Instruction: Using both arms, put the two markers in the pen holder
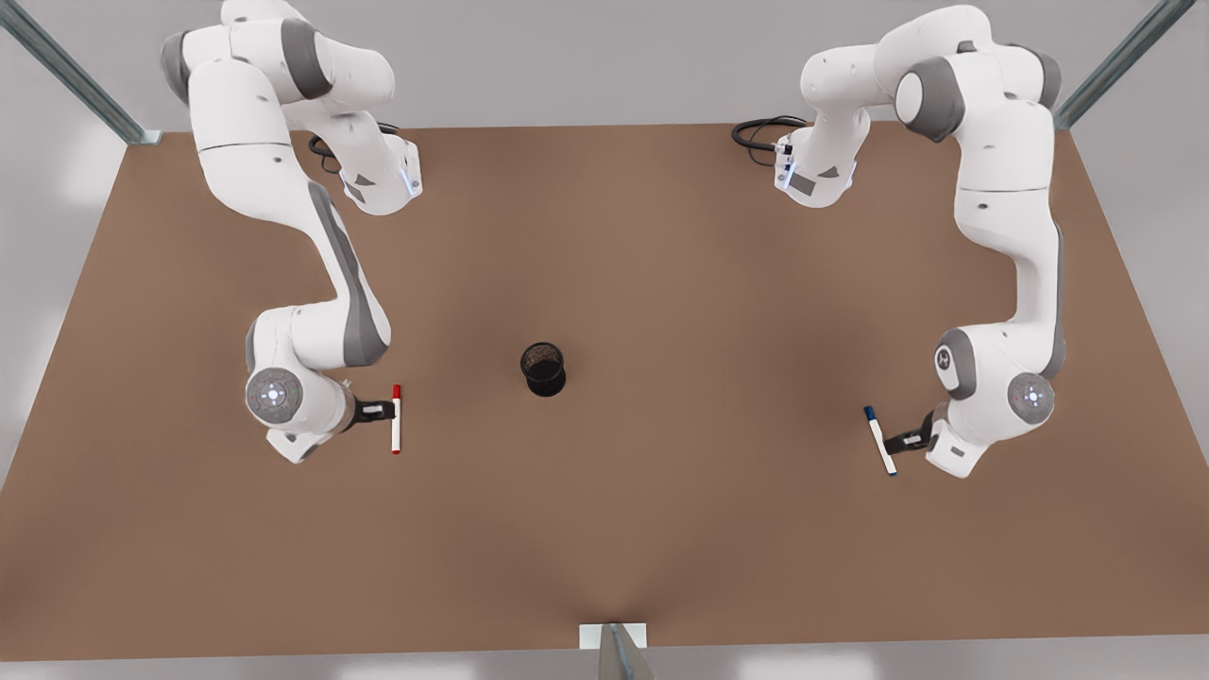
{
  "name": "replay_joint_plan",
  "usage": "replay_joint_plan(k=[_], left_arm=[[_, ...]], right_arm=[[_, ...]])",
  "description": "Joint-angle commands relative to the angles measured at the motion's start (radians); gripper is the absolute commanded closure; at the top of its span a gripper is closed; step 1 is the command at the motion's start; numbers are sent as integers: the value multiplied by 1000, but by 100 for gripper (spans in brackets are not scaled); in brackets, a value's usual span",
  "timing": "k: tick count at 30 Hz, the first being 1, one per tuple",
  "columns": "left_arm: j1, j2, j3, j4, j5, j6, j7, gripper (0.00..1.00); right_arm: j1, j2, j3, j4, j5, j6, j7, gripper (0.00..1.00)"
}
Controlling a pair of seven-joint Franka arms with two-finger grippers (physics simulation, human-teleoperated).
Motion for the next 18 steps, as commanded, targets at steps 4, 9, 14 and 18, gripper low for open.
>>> replay_joint_plan(k=[4, 9, 14, 18], left_arm=[[-1, 50, 0, 0, -1, 217, -122, 0], [-22, 107, 0, 40, 3, 173, -131, 0], [-22, 130, 0, 42, 3, 173, -125, 28], [-22, 130, 0, 42, 22, 171, -123, 47]], right_arm=[[14, 55, 7, -2, 1, 234, 193, 0], [11, 144, 7, 29, 0, 305, 223, 0], [3, 179, 7, 29, 1, 343, 229, 12], [6, 204, 7, 29, 23, 374, 238, 27]])
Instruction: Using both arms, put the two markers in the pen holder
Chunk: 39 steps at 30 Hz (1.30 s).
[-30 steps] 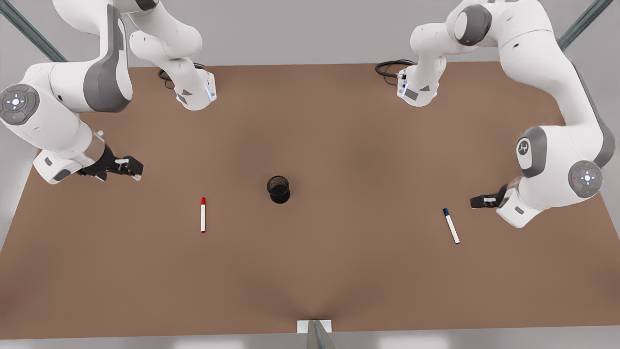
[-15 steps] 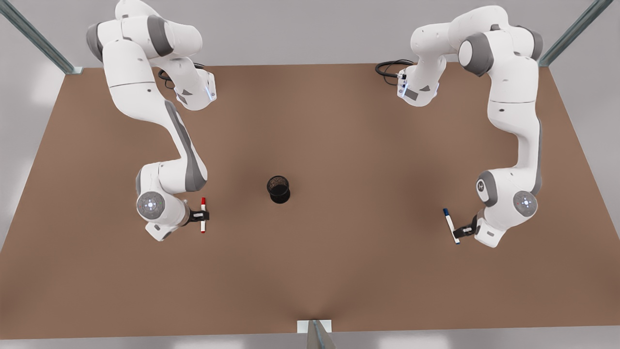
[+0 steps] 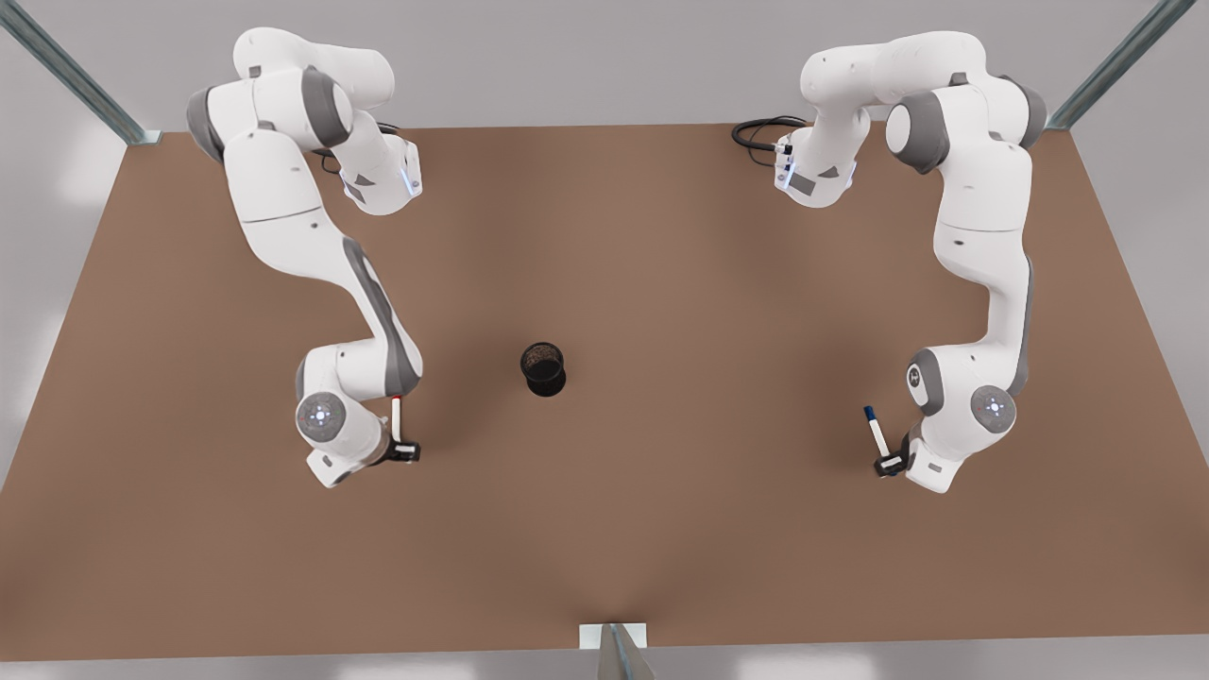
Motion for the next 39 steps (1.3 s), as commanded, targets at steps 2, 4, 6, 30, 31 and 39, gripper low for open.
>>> replay_joint_plan(k=[2, 4, 6, 30, 31, 39], left_arm=[[0, -1, 0, 0, 12, 2, -48, 50], [0, 2, 0, 0, 12, 2, -48, 51], [0, 5, 0, 0, 12, 2, -49, 51], [-61, -219, -239, 143, 7, -396, 34, 79], [-83, -219, -304, 223, 5, -478, 28, 79], [-322, -157, -489, 375, -229, -182, 215, 79]], right_arm=[[2, 2, 0, 0, 8, 49, 93, 34], [2, 8, 0, -10, 10, 48, 94, 35], [7, 0, 3, -29, 10, 45, 94, 35], [-19, -52, 25, -158, 7, 86, -16, 60], [-19, -50, 25, -158, 7, 86, -16, 61], [-19, -49, 25, -161, 7, 86, -18, 65]])
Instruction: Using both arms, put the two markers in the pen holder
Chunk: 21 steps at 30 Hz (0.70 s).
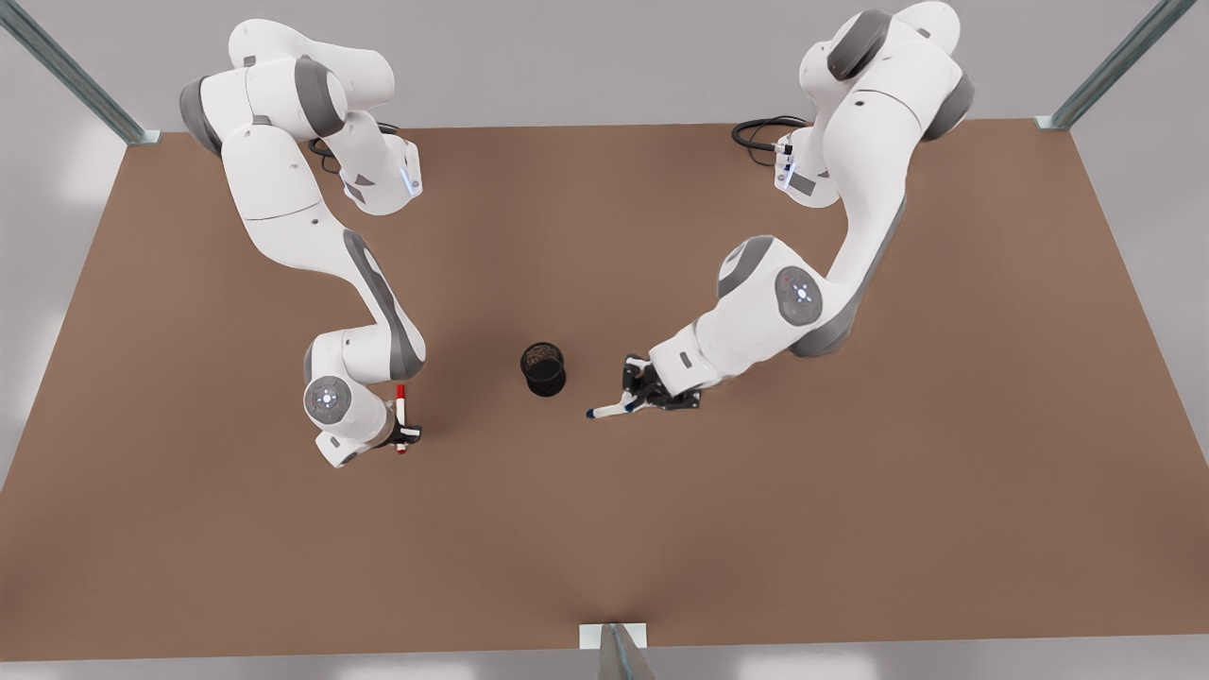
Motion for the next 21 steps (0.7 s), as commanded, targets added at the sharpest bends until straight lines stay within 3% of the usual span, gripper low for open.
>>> replay_joint_plan(k=[1, 8, 14, 17, 21], left_arm=[[-46, 2, -7, 1, -74, 102, 220, 79], [-185, 31, 0, -12, 58, 226, 220, 79], [-182, 17, 0, -114, 141, 224, 230, 77], [-174, 12, 0, -124, 152, 215, 228, 75], [-172, 14, 3, -164, 170, 204, 225, 74]], right_arm=[[0, 0, 0, 0, -1, 0, -20, 65], [0, 3, 0, -6, -1, 3, -20, 64], [0, 1, 2, -7, -1, 3, -20, 65], [0, -4, 2, -7, -1, 0, -20, 73], [0, -30, 2, 3, -2, -6, -28, 74]])
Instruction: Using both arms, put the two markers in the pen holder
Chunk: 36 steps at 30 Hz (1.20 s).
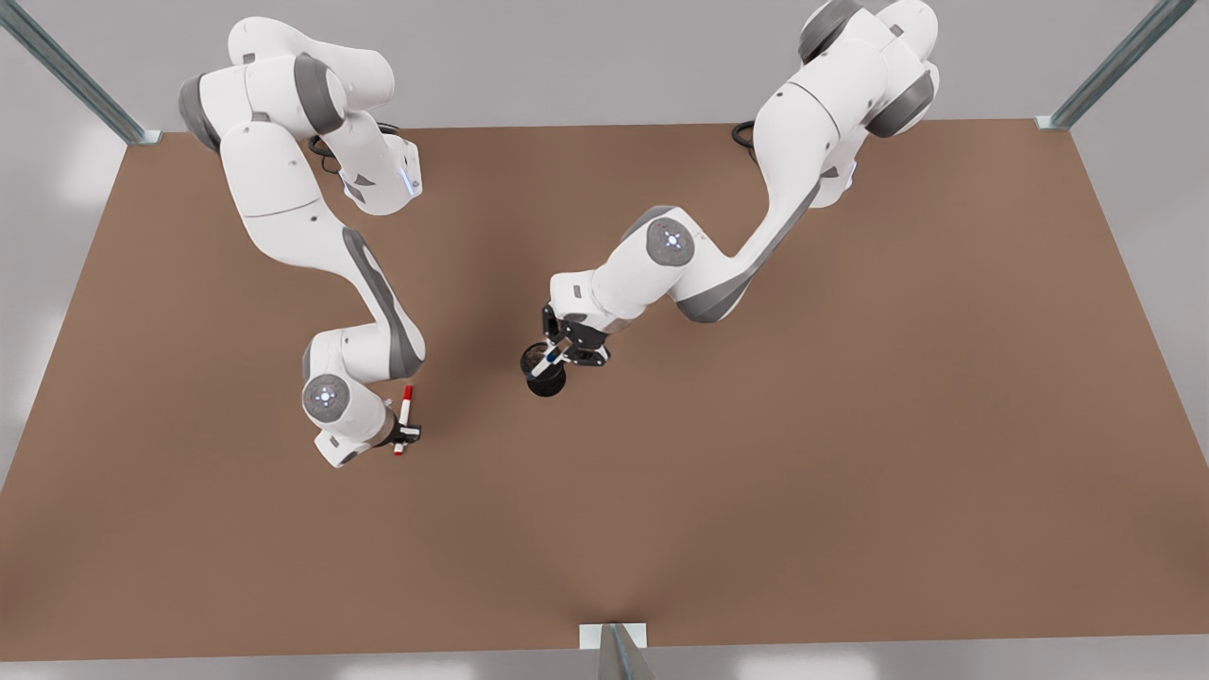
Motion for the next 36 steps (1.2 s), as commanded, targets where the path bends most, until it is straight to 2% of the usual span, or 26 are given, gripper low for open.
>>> replay_joint_plan(k=[1, 5, 8, 9, 11, 15, 16, 18, 20, 22, 23, 24, 25, 28, 32, 36], left_arm=[[1, -1, 4, -15, 7, -5, 99, 72], [-7, 9, 10, -36, 7, -12, 92, 69], [-37, 35, 10, -33, 5, -4, 73, 14], [-50, 48, 10, -32, 7, 15, 71, 0], [-42, 38, 7, -23, 5, 5, 65, 0], [62, -34, -5, -1, 1, -162, 76, 0], [137, -34, -16, 83, -10, -333, 77, 0], [315, -64, -17, 123, -36, -594, 62, 0], [496, -124, -4, 174, 38, -847, -27, 0], [662, -202, -4, 180, 41, -883, -23, 0], [682, -258, 31, 178, 39, -881, -15, 0], [484, -350, 315, 143, 22, -875, -16, 0], [418, -428, 394, 67, 19, -877, -17, 0], [401, -426, 411, 59, 30, -880, -18, 0], [394, -405, 407, 59, 28, -871, -24, 0], [367, -388, 407, 57, 25, -872, -24, 0]], right_arm=[[0, -25, -1, 5, -8, -9, -4, 74], [0, -106, 0, 5, -16, -41, -17, 74], [0, -134, -1, 2, -16, -62, -17, 74], [-1, -134, 0, -1, -16, -64, -17, 74], [0, -146, 0, 3, -16, -82, -17, 74], [2, -157, 0, 5, -16, -90, -14, 74], [15, -172, 2, 9, -16, -90, -5, 74], [17, -203, 29, 61, -16, -88, -11, 74], [15, -218, 101, 158, -92, -81, -9, 74], [20, -217, 158, 195, -95, 37, -11, 74], [28, -214, 177, 195, -95, 103, -9, 74], [29, -214, 198, 193, -95, 180, -12, 74], [49, -209, 203, 186, -112, 249, -11, 74], [120, -192, 206, 164, -135, 438, 0, 74], [158, -206, 217, 18, -135, 804, 0, 74], [157, -263, 235, -118, -135, 1083, -1, 74]])
